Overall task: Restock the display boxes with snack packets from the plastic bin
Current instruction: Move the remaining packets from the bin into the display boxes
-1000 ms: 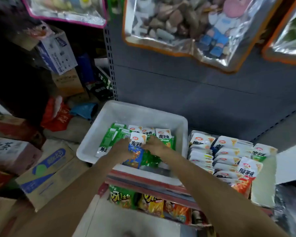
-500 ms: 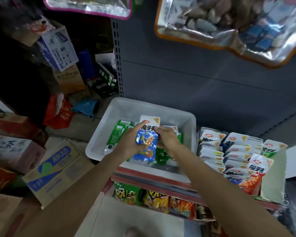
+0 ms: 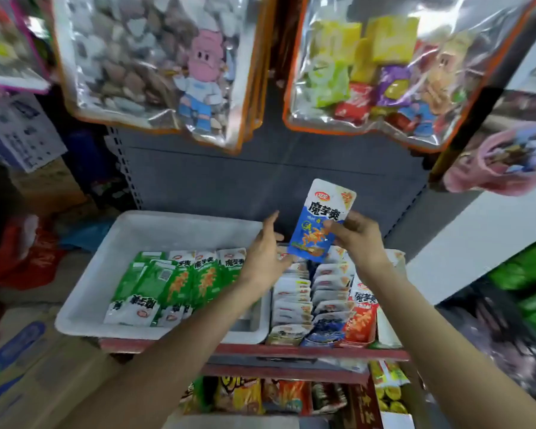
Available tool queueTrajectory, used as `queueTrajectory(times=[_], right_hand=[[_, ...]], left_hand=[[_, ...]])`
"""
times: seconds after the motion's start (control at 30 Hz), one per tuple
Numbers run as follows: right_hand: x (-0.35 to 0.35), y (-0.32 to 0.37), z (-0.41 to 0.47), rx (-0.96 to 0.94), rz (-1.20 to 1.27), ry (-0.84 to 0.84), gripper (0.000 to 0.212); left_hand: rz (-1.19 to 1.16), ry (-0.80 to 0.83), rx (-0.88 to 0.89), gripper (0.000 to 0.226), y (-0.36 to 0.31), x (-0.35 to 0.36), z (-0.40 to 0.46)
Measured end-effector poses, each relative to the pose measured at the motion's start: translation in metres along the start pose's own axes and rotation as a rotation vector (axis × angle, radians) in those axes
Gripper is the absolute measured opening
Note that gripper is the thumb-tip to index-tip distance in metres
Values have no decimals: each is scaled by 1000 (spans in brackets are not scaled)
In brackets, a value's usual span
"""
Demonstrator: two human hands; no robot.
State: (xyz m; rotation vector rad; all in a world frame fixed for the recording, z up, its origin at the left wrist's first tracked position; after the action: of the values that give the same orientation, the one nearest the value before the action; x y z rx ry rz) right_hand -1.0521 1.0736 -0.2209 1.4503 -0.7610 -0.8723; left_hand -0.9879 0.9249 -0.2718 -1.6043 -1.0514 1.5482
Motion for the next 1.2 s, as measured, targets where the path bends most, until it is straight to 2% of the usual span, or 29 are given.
queueTrajectory(times=[0.07,0.13,0.27,0.33,0.43,0.57,0.67,0.83,0.97,1.03,1.2], right_hand=[[-24,-2,-3,-20,-39,-66,16],[-41,-7,-6,-21,-80,-96,8],[-62,-14,-7,-33,-94,-101,5],[-68,-16,-4,-20,-92,-73,13],[-70,-25,0,44,-136,85,6],[-67,-43,-1,206,-152,251,10],[-69,-51,-3,263,-232,256,5],[-67,-50,2,167,-268,209,4],[-67,-57,9,280,-560,338,7],[-67,-58,13,333,-669,334,4],[-59,-47,17,193,-682,281,26]], left_hand=[[108,147,7,61,-10,20,7],[203,281,16,44,-19,33,10],[279,292,-25,27,-23,41,14],[238,305,-39,27,-21,42,12],[236,360,-38,26,-20,48,8],[257,336,-31,26,-18,51,5],[263,322,-33,26,-17,49,2],[254,301,-35,27,-18,48,2],[242,295,-15,27,-16,48,3],[233,308,-9,27,-15,48,2],[232,314,-19,30,-14,47,0]])
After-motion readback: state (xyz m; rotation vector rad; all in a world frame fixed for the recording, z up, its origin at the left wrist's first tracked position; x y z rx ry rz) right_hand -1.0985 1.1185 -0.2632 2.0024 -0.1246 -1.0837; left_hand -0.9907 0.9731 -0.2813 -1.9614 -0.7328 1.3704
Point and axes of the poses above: each hand's wrist, its own z-axis towards the middle knuckle, its own x-axis out of the palm, y = z × x, the point moved 1 cm from there along z, towards the middle knuckle, and after that the axes turned 14 degrees about y, right-handed, at the moved point
